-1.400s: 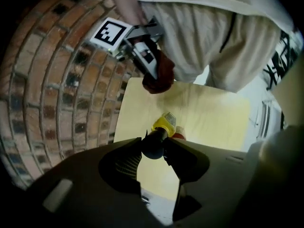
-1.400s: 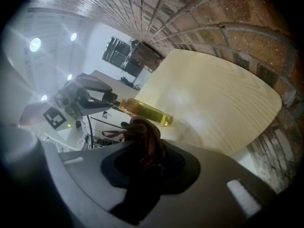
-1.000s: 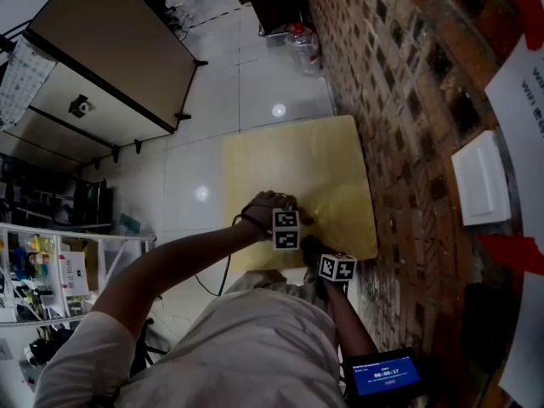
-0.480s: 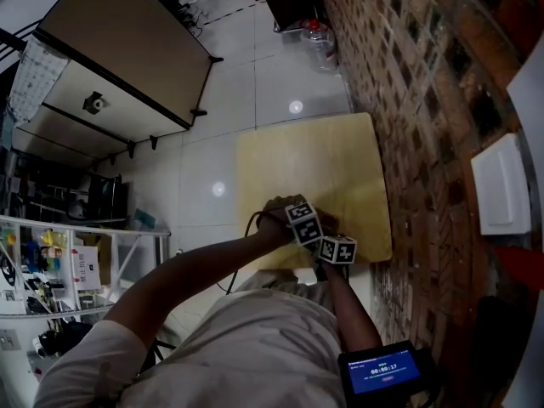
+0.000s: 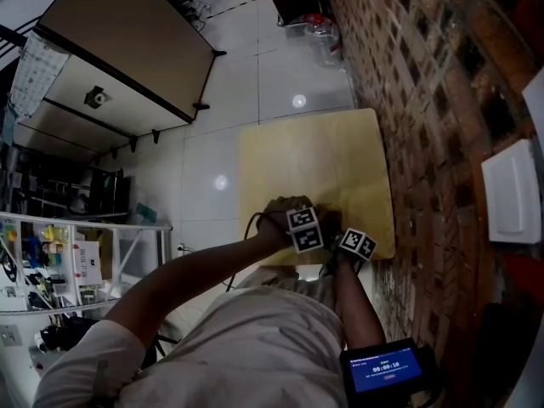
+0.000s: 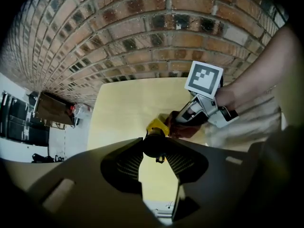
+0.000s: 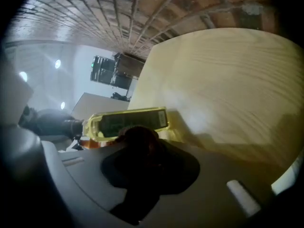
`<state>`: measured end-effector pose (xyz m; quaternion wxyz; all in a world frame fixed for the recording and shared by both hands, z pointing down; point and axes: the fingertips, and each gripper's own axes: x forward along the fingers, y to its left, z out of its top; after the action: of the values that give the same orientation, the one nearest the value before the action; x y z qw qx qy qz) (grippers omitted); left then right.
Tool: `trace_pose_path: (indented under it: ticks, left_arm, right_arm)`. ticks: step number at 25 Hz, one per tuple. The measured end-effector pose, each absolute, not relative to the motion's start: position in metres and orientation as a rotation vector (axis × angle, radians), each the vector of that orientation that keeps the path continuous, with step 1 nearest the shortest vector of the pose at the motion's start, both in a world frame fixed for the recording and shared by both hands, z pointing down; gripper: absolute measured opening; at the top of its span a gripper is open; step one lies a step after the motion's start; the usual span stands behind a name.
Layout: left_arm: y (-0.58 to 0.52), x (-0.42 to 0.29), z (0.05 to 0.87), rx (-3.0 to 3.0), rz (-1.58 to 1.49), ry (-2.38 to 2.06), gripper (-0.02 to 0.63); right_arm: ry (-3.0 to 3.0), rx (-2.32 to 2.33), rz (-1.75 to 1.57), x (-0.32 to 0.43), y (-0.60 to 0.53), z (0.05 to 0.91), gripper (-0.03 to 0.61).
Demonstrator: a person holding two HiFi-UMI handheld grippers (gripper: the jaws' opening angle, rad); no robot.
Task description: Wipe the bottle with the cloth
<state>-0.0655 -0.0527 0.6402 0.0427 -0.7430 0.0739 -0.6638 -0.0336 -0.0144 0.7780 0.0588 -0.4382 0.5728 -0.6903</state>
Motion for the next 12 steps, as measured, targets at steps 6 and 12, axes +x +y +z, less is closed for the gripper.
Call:
trace_pose_path:
  ticks: [6,12]
  left_arm:
    - [-0.05,-0.073,0.639,-2.315,-2.055,0.261,0.167]
    - [-0.062,-0.084,0.634,-2.465,-2.107,0.458,0.167]
  right_arm:
    - [1.606,-1.433,-2.095,-0.006,-0.026,0.792,0.081]
    - [1.855,-1.384,-2.052,-0.024,-0.001,0.772,0.081]
